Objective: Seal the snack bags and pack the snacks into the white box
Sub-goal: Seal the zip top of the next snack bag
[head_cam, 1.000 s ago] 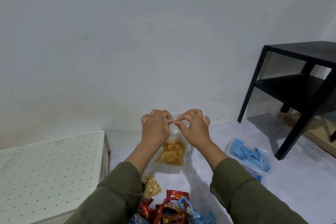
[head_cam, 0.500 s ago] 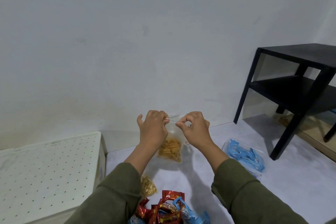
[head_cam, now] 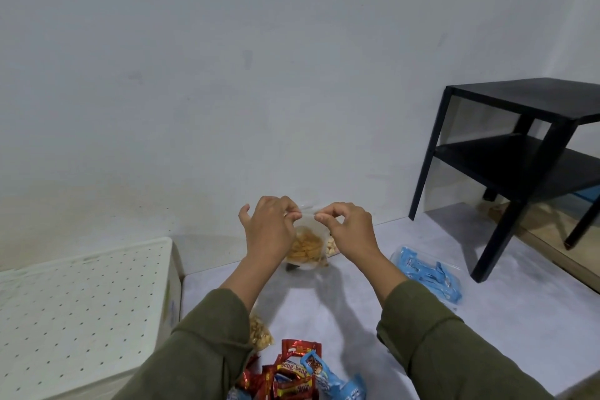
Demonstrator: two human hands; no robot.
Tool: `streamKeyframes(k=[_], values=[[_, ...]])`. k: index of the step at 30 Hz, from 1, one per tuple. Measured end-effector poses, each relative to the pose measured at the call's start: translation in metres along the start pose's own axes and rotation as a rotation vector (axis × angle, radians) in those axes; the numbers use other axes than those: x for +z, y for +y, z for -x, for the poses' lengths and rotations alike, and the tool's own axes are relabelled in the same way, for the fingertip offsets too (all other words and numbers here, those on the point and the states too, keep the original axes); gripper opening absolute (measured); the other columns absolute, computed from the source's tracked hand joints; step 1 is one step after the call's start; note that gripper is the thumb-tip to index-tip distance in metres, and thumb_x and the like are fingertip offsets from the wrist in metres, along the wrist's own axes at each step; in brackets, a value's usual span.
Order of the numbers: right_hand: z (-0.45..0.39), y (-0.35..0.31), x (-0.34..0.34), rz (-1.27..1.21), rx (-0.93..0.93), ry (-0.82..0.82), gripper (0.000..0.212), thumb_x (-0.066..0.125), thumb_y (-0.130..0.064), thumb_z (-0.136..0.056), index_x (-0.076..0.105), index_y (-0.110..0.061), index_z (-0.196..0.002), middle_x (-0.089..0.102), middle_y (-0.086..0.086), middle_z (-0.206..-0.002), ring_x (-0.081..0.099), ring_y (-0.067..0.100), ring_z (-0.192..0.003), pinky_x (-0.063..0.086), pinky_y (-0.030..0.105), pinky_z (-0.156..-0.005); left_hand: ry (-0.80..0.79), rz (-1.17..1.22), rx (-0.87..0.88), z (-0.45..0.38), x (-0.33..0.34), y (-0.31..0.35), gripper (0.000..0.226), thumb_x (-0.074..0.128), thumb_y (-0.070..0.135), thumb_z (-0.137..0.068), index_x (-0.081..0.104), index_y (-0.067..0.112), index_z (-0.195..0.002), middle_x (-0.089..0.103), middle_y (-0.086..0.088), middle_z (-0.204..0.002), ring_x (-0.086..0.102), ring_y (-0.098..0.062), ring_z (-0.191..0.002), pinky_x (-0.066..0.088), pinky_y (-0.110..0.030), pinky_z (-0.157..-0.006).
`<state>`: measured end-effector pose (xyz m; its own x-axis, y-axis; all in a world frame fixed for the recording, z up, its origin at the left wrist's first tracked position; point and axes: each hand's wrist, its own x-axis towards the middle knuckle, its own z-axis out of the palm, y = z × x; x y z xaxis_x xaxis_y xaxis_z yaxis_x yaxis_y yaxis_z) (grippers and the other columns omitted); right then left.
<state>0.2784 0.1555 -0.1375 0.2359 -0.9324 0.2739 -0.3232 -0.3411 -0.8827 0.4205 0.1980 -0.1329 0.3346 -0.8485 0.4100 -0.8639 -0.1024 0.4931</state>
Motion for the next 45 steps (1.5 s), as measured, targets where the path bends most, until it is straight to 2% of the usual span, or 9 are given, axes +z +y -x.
streamKeyframes(k=[3,6,11,15,21,26,29,34,45], values=[[-0.001,-0.002,-0.003,-0.092,-0.038,-0.016,0.016,0.065,-0.011,-0.084,0.068,-0.024,-0.092,0.062,-0.011,-0.072,0.055,-0.002,-0.063,0.043,0.02,-0.068,-0.005,0.044,-0.03,-0.004,0.0,0.003,0.013,0.052,0.024,-0.093,0.062,0.029,-0.086,0.063,0.014,-0.095,0.048,-0.008,-0.11,0.017,-0.046,-0.11],[-0.001,-0.005,-0.005,-0.093,-0.105,-0.083,0.042,0.059,-0.003,-0.085,0.058,-0.037,-0.108,0.063,-0.003,-0.085,0.061,0.008,-0.075,0.046,0.013,-0.07,0.002,0.081,-0.026,-0.009,0.0,0.003,0.012,0.054,0.028,-0.092,0.063,0.031,-0.084,0.066,0.014,-0.093,0.052,-0.011,-0.105,0.027,-0.046,-0.104],[-0.006,-0.009,-0.004,0.005,-0.169,-0.06,0.018,0.064,-0.015,-0.086,0.067,-0.027,-0.098,0.064,-0.011,-0.08,0.058,-0.005,-0.076,0.042,0.005,-0.07,0.015,0.143,0.041,-0.014,-0.004,0.003,0.01,0.059,0.028,-0.089,0.067,0.028,-0.084,0.069,0.01,-0.088,0.057,-0.015,-0.095,0.043,-0.04,-0.087],[-0.011,-0.01,0.001,0.16,-0.227,0.016,0.016,0.056,-0.008,-0.089,0.07,-0.014,-0.093,0.07,-0.002,-0.083,0.056,-0.001,-0.072,0.039,0.004,-0.066,0.039,0.078,-0.026,-0.016,-0.004,-0.001,0.02,0.06,0.045,-0.085,0.066,0.027,-0.092,0.063,0.007,-0.103,0.053,-0.016,-0.103,0.046,-0.039,-0.083],[-0.012,-0.012,0.005,0.232,-0.346,0.064,0.013,0.057,-0.004,-0.087,0.068,-0.01,-0.088,0.068,0.003,-0.087,0.062,0.02,-0.082,0.05,0.032,-0.075,-0.06,0.071,-0.158,-0.022,-0.012,-0.001,0.037,0.056,0.056,-0.083,0.064,0.021,-0.092,0.064,0.002,-0.097,0.057,-0.019,-0.09,0.041,-0.028,-0.065],[-0.014,-0.01,0.007,0.199,-0.329,0.078,0.008,0.06,-0.001,-0.084,0.065,-0.008,-0.081,0.065,0.004,-0.084,0.06,0.02,-0.082,0.051,0.036,-0.076,-0.091,0.222,-0.088,-0.024,-0.014,0.001,0.023,0.063,0.041,-0.084,0.062,0.019,-0.081,0.063,0.001,-0.088,0.058,-0.018,-0.085,0.047,-0.035,-0.067],[-0.015,-0.008,0.007,0.18,-0.288,0.105,0.007,0.063,-0.003,-0.083,0.065,-0.008,-0.078,0.066,0.003,-0.083,0.06,0.018,-0.081,0.05,0.032,-0.074,-0.155,0.504,-0.085,-0.024,-0.017,-0.001,0.018,0.069,0.029,-0.083,0.061,0.015,-0.075,0.065,-0.004,-0.086,0.063,-0.021,-0.083,0.056,-0.035,-0.072],[-0.015,-0.009,0.009,0.142,-0.215,0.112,0.008,0.068,-0.007,-0.081,0.063,-0.009,-0.075,0.063,-0.003,-0.08,0.057,0.012,-0.078,0.04,0.012,-0.068,-0.118,0.537,-0.094,-0.023,-0.021,0.002,0.014,0.073,0.025,-0.079,0.063,0.018,-0.073,0.065,0.007,-0.073,0.063,-0.009,-0.072,0.043,-0.004,-0.063],[-0.015,-0.019,0.006,0.072,-0.121,0.091,0.009,0.067,-0.023,-0.084,0.067,-0.017,-0.077,0.067,-0.008,-0.075,0.059,-0.003,-0.076,0.037,0.002,-0.066,-0.071,0.531,-0.045,-0.024,-0.023,-0.002,0.009,0.072,0.017,-0.08,0.065,0.021,-0.076,0.067,0.012,-0.077,0.062,0.002,-0.076,0.041,0.002,-0.067]])
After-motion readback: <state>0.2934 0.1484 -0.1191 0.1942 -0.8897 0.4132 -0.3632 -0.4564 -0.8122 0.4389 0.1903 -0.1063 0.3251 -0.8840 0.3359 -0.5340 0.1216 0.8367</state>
